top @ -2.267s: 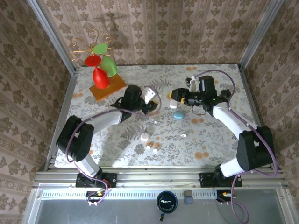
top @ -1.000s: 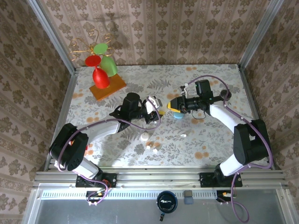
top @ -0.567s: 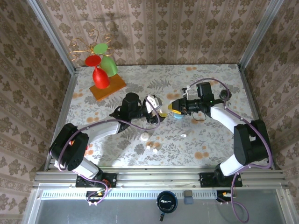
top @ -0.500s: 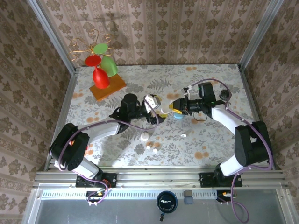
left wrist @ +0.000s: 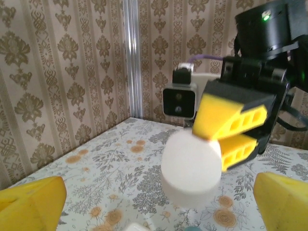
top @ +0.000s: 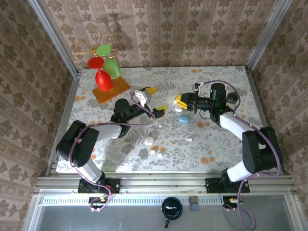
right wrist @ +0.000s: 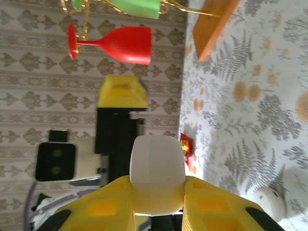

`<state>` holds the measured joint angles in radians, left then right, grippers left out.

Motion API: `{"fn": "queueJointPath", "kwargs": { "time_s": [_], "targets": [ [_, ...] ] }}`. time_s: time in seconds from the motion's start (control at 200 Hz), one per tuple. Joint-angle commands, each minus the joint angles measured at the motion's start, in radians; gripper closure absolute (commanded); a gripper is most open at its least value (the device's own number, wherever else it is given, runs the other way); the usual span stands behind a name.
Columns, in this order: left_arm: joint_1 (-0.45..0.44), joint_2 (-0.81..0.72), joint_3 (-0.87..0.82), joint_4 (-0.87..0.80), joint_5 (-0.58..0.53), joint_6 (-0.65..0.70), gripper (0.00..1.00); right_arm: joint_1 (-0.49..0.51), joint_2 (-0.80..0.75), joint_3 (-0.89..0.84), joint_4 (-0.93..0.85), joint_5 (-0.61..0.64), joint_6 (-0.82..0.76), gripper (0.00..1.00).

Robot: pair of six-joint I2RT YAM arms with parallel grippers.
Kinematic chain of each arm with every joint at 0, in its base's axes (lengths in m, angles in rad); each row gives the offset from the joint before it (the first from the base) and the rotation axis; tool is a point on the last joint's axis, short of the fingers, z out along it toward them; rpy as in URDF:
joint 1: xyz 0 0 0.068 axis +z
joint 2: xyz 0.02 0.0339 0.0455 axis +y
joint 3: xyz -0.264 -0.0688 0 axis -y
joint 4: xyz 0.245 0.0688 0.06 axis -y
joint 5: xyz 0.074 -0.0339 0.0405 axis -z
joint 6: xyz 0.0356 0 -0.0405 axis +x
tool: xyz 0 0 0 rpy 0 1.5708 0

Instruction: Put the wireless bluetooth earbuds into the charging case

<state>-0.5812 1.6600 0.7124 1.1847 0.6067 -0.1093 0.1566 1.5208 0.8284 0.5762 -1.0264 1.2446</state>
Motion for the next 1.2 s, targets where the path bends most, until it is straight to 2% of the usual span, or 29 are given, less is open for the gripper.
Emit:
{"fn": "queueJointPath", "kwargs": {
  "time_s": [0.0,0.225,0.285,0.4,0.805,1.07,1.195],
  "targets": [
    [0.001,0.008,0.049,0.107,0.062,-0.033,0.00,-0.003,0.037,-0.026,0.268,-0.029,0.218,0.79],
    [-0.008,0.053,0.102,0.112,0.117,-0.052,0.00,-0.002,0.119,-0.058,0.651,-0.025,0.502,0.81],
    [-0.015,0.061,0.115,0.112,0.136,-0.052,0.05,0.000,0.136,-0.062,0.724,-0.018,0.560,0.81],
    [-0.026,0.073,0.134,0.110,0.139,-0.060,0.13,0.006,0.117,-0.068,0.718,-0.023,0.546,0.81],
    [-0.037,0.136,0.204,0.111,0.164,-0.087,0.17,0.026,0.103,-0.039,0.713,-0.028,0.550,0.81],
    [-0.035,0.156,0.216,0.116,0.171,-0.105,0.30,0.032,0.108,-0.031,0.712,-0.025,0.547,0.81],
    [-0.033,0.155,0.218,0.115,0.173,-0.104,0.40,0.031,0.115,-0.029,0.713,-0.024,0.547,0.81]
  ]
}}
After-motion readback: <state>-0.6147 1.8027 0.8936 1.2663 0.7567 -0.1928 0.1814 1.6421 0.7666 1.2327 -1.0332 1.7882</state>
